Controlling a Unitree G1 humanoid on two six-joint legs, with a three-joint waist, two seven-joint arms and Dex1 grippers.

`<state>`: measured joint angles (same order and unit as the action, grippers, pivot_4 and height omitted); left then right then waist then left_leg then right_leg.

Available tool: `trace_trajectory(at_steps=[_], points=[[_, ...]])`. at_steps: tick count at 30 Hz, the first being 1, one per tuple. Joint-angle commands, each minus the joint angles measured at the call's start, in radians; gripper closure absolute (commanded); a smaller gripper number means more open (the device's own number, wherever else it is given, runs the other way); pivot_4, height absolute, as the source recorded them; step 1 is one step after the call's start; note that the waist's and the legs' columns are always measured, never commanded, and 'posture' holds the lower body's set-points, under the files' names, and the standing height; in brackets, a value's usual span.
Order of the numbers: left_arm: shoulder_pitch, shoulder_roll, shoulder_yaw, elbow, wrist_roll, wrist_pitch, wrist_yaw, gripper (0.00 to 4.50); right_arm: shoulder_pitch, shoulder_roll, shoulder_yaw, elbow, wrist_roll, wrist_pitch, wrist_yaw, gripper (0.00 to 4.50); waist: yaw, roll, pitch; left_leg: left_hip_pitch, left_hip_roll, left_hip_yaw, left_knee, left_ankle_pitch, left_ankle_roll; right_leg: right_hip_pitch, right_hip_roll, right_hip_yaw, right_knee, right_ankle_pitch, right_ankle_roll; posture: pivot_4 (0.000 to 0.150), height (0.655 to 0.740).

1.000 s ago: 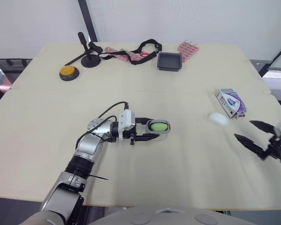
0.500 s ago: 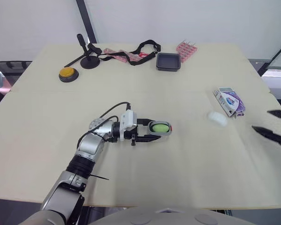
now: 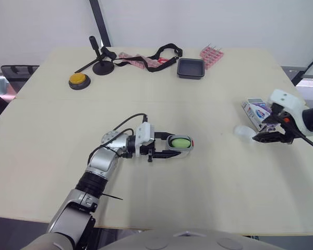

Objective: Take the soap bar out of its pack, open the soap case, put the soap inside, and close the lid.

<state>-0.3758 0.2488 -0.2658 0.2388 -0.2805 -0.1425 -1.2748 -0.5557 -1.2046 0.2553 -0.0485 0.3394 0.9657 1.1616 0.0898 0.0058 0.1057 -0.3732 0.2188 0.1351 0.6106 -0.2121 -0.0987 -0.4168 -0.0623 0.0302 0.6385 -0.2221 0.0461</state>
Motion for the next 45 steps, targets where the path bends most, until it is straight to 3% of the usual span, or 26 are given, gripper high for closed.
trace_trajectory(at_steps=[1,27,34,45], points=[[0.004,0.001,-0.007,-0.027,-0.005,-0.003,0.004,2.59,-0.064,0.041,0.060,0.040,-0.063,0.000,0.009,0.10,-0.001,0.000,0.000,0.000,0.000,0.001,0.000,0.000,0.000,-0.001,0.000,0.000,0.000,0.000,0.000,0.150,0.7400],[0.016,0.011,-0.006,-0.060,-0.011,0.029,0.034,2.59,-0.152,0.206,0.168,0.275,-0.247,-0.118,0.074,0.10,0.004,0.000,0.000,0.000,0.000,0.007,0.000,0.000,0.000,-0.003,0.000,0.001,0.003,0.000,0.000,0.150,0.7400],[0.018,0.016,-0.005,-0.069,-0.010,0.040,0.039,2.59,-0.151,0.216,0.159,0.286,-0.264,-0.122,0.081,2.24,0.003,0.000,0.000,0.000,0.000,0.007,0.000,0.000,0.000,-0.003,0.000,0.001,0.004,0.000,0.000,0.150,0.7400],[0.017,0.015,-0.008,-0.070,-0.010,0.050,0.040,2.59,-0.153,0.210,0.152,0.273,-0.289,-0.136,0.092,2.24,0.002,0.000,0.000,0.000,0.001,0.008,0.000,0.000,0.000,-0.004,0.000,0.002,0.004,0.000,0.000,0.150,0.7400]])
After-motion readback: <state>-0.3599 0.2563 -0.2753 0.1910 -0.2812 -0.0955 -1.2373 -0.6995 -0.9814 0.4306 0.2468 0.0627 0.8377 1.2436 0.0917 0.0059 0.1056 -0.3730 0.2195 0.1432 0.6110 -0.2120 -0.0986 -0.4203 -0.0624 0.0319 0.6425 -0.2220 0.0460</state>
